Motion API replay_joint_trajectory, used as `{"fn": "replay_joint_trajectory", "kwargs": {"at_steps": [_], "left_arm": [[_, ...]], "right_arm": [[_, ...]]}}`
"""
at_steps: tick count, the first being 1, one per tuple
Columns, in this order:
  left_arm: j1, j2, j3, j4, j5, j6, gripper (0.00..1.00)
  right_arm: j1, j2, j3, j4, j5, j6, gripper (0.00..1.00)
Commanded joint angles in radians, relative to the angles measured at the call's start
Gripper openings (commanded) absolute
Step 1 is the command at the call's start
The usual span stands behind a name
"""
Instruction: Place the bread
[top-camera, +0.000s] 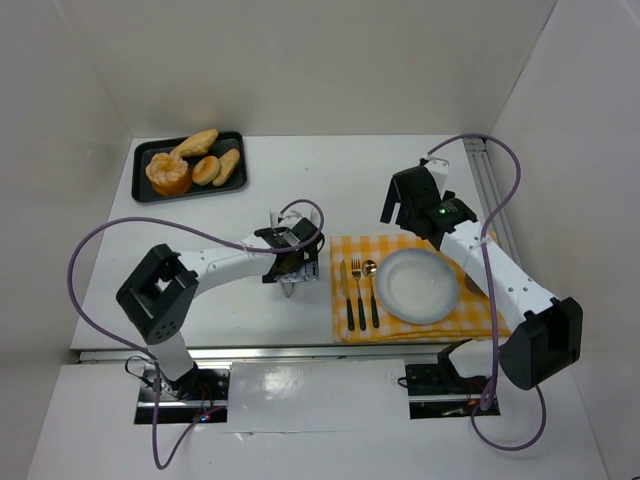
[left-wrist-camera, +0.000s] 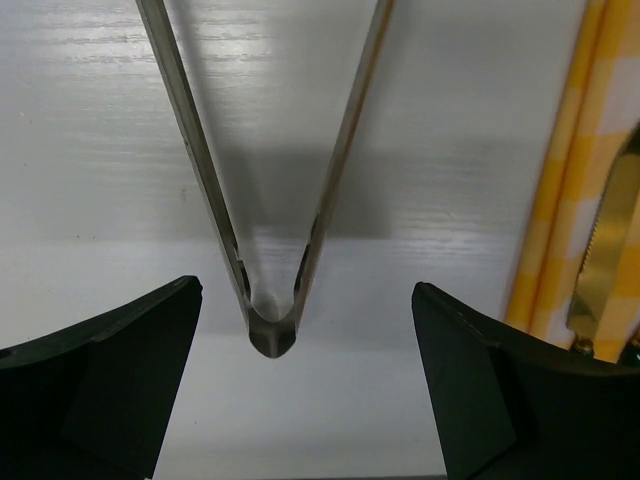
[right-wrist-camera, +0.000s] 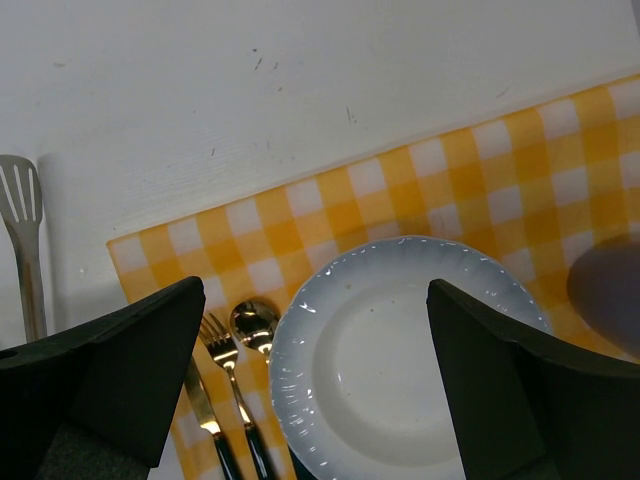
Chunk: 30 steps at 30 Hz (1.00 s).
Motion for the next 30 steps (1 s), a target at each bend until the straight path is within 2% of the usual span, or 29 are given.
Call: {"fn": "replay_joint_trajectory", "kwargs": {"at_steps": [1,6,10,14,18,19,21,22,25,30], "left_arm": [[0.024,0.044,0.013,0.028,-0.041,-0.028,1.0],[0.093,0.101,0.024,0.109,0.008,0.043,1.0],[0.116,0.173,0.111,0.118,-0.01,0.092,1.0],[0.136,0.262,0.186,0.118,-0.01,0.115,0.92],[0.136,0.272,0.229,0.096,-0.01,0.115,0.63],[0.146,0.259,0.229,0.095,-0.024,0.115,0.45],[0.146,0.221,0.248,0.063,-0.047,0.127,0.29],[0.155,0.175,0.264,0.036,-0.071,0.141,0.18],[0.178,0.092,0.28,0.013,-0.071,0.189,0.15],[0.337,-0.054,0.323,-0.03,0.12,0.314,0.14]], "right_arm": [[-0.006,-0.042,0.008,0.033,0.009,-0.012,0.99],[-0.006,-0.042,0.008,0.033,0.0,-0.022,0.99],[-0.006,-0.042,0.008,0.033,0.0,-0.022,0.99],[-0.006,-0.042,0.008,0.043,0.0,-0.022,0.99],[-0.015,-0.042,0.008,0.043,-0.009,-0.022,0.99],[-0.015,-0.042,0.008,0.032,0.0,-0.022,0.99],[-0.015,-0.042,0.008,0.032,0.0,-0.022,0.99],[-0.015,-0.042,0.008,0.032,0.0,-0.022,0.99],[-0.015,-0.042,0.008,0.032,0.0,-0.022,0.99],[-0.015,-0.031,0.019,0.041,-0.012,-0.022,0.99]]}}
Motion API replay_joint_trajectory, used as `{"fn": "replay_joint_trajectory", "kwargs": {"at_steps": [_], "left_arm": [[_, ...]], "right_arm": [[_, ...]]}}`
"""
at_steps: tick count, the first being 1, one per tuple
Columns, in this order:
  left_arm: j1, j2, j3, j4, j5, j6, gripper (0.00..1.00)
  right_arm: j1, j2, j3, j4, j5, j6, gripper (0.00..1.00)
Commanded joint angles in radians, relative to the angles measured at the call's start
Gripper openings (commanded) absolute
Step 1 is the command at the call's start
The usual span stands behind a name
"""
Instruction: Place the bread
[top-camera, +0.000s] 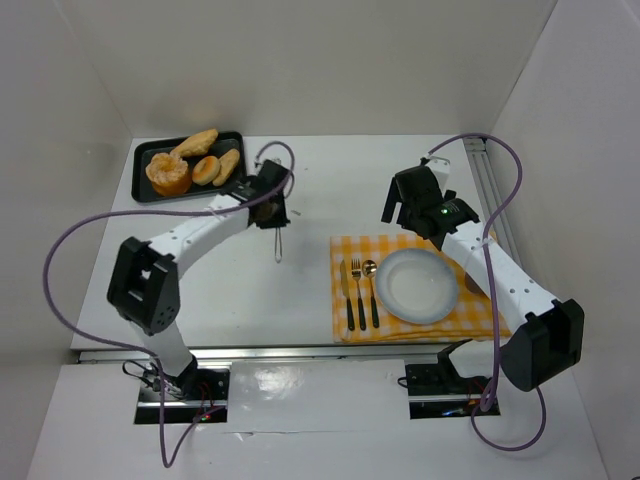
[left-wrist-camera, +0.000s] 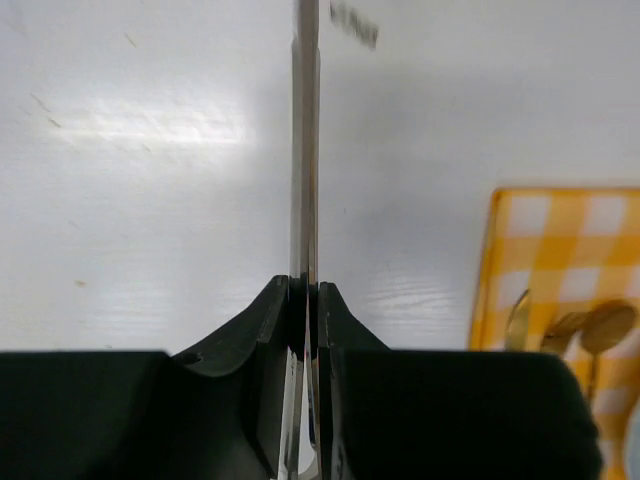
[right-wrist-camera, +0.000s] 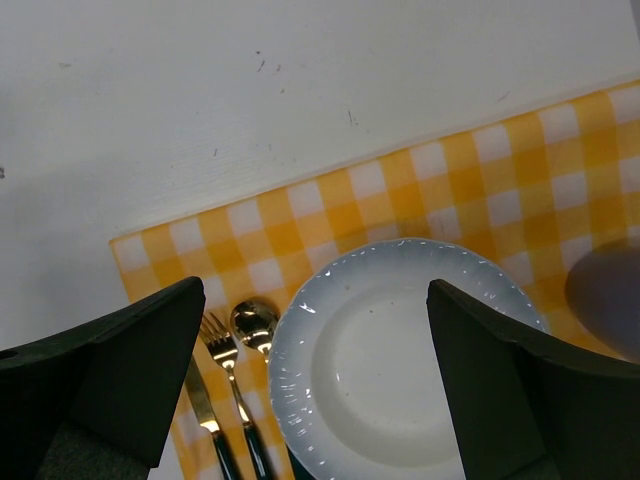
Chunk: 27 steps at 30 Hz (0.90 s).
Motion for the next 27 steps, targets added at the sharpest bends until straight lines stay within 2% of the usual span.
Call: {"fn": "replay_joint_trajectory", "kwargs": {"at_steps": [1,4,6,8,9,11,13,27], "left_arm": [[0.122,-0.13,0.076,-0.038,0.104,0.101,0.16],[0.216,-0.139,0.145,-0.131,0.129,0.13,0.19],[0.259,-0.106,0.194,-0.217,0.074,0.158,0.25],[0.281,-0.075,0.254,-0.248,0.06,0.171,0.32],[0.29,-0.066,0.273,-0.259,0.06,0.172,0.41],[0.299,-0.057,0.313,-0.268,0.036,0.193,0.47],[0.311,-0.047,0.351,-0.279,0.023,0.202,0.59],[0.371,0.084,0.486,-0.288,-0.055,0.23,0.61]], "right_arm": [[-0.006,-0.022,0.019,0.047,0.001,-0.005,0.99],[-0.006,-0.022,0.019,0.056,-0.008,-0.014,0.99],[-0.006,-0.013,0.019,0.056,-0.018,-0.014,0.99],[-0.006,-0.013,0.019,0.065,-0.027,-0.014,0.99],[-0.006,-0.013,0.019,0.065,-0.027,-0.023,0.99],[-0.006,-0.004,0.039,0.065,-0.027,-0.024,0.99],[-0.006,-0.004,0.039,0.065,-0.027,-0.024,0.99],[-0.006,0.027,0.048,0.056,-0.027,-0.024,0.99]]}}
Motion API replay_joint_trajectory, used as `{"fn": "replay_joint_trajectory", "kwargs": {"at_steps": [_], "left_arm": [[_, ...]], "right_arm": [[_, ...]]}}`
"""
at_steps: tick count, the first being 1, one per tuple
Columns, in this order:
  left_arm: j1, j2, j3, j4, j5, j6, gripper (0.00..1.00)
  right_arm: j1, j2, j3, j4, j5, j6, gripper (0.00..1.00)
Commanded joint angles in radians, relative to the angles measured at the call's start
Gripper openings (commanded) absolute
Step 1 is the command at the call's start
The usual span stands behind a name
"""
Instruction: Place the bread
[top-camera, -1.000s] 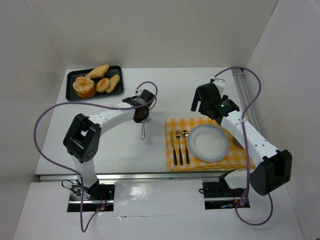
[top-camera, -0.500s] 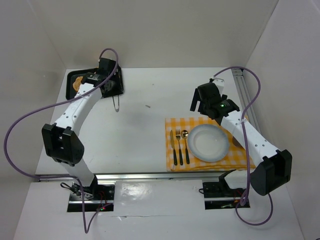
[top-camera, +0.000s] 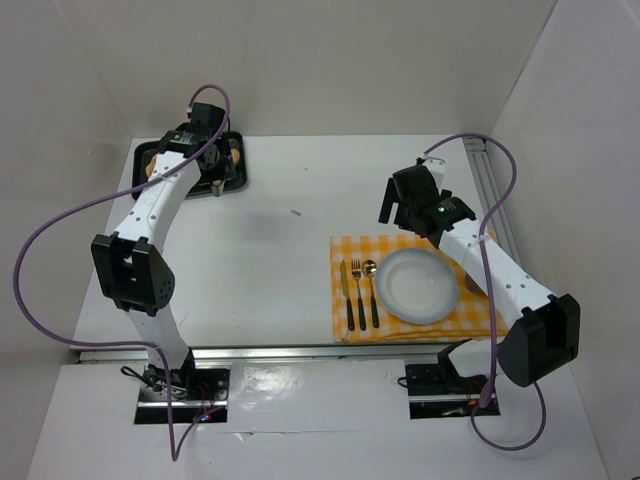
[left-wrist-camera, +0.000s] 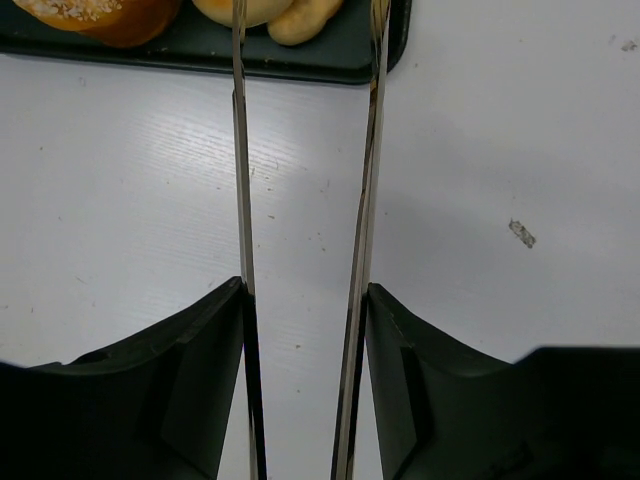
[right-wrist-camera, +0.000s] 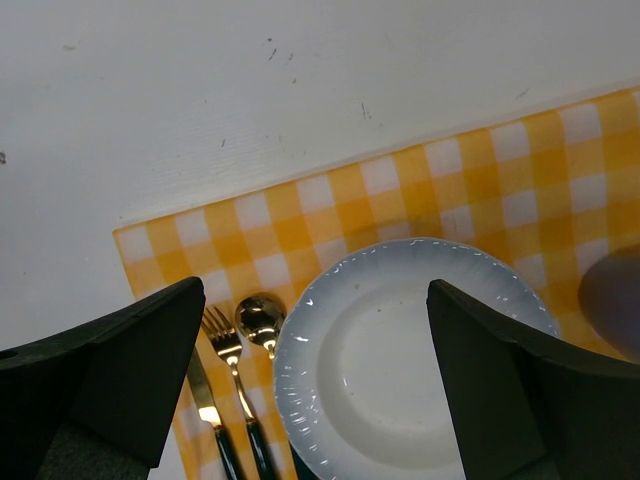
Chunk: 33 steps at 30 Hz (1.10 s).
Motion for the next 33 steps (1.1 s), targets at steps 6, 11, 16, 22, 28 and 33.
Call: {"fn": "replay_joint_trajectory", "kwargs": {"at_steps": [6,11,16,22,28,33], "left_arm": [[0.014,0.108,0.085,0.012,-0.101,0.046,0.61],[0.014,0.146,0.106,0.012,-0.111,0.046,0.61],[0.037,0.18,0.115,0.021,-0.1,0.046,0.61],[0.066,0.235,0.128,0.031,-0.066,0.046,0.6],[0.054,0.188,0.117,0.031,-0.066,0.036,0.43],[0.031,0.062,0.094,0.031,-0.088,0.036,0.16]], "right_arm": [[-0.006,0.016,0.046,0.045,0.007,-0.013,0.99],[-0.006,0.025,0.055,0.045,0.007,-0.013,0.99],[-0.006,0.045,0.065,0.045,0.016,-0.013,0.99],[-0.006,0.063,0.075,0.045,-0.004,-0.013,0.99],[-0.006,0.063,0.085,0.045,-0.004,-0.013,0.99],[-0.006,0.042,0.085,0.036,-0.004,-0.013,0.99]]}}
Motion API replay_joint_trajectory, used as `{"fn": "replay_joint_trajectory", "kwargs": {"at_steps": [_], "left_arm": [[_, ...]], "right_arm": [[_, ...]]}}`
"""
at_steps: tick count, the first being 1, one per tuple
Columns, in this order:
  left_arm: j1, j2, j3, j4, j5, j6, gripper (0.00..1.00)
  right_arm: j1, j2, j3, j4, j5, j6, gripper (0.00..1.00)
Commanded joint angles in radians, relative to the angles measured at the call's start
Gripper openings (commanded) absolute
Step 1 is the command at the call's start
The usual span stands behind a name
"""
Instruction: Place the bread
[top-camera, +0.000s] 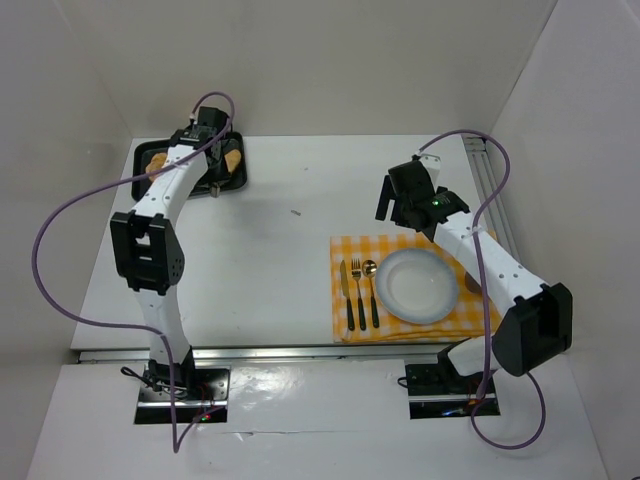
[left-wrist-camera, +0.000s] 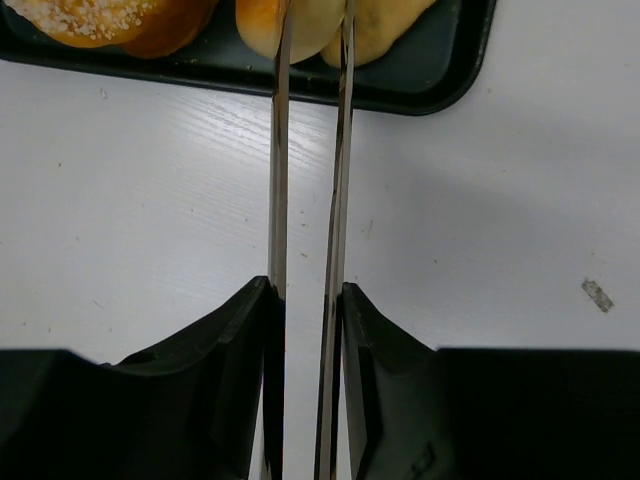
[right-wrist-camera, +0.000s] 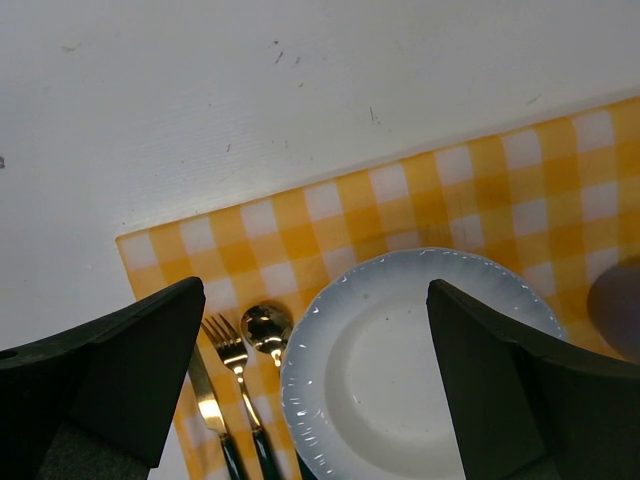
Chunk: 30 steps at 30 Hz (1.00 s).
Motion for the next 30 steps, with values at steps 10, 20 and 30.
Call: {"fn": "replay_joint_trajectory", "kwargs": {"at_steps": [10,20,30], "left_arm": [[-0.188,-0.499,-0.186,0.063,0.145,-0.017,0.03],[-0.566,-0.659,-0.603,0.459,0.576,-0.272,0.0],[-0.845,-0.442,-0.508,0.584,0.694,-0.307,0.0]], "right_arm": [[-0.006,-0.086,0.147,-0.011,0.007,-0.021,0.99],[-0.006,-0.19,0.362,-0.063,0.123,-0.073,0.99],[-0.006,-0.252,0.382,-0.054,0.172,-0.092,0.99]]}}
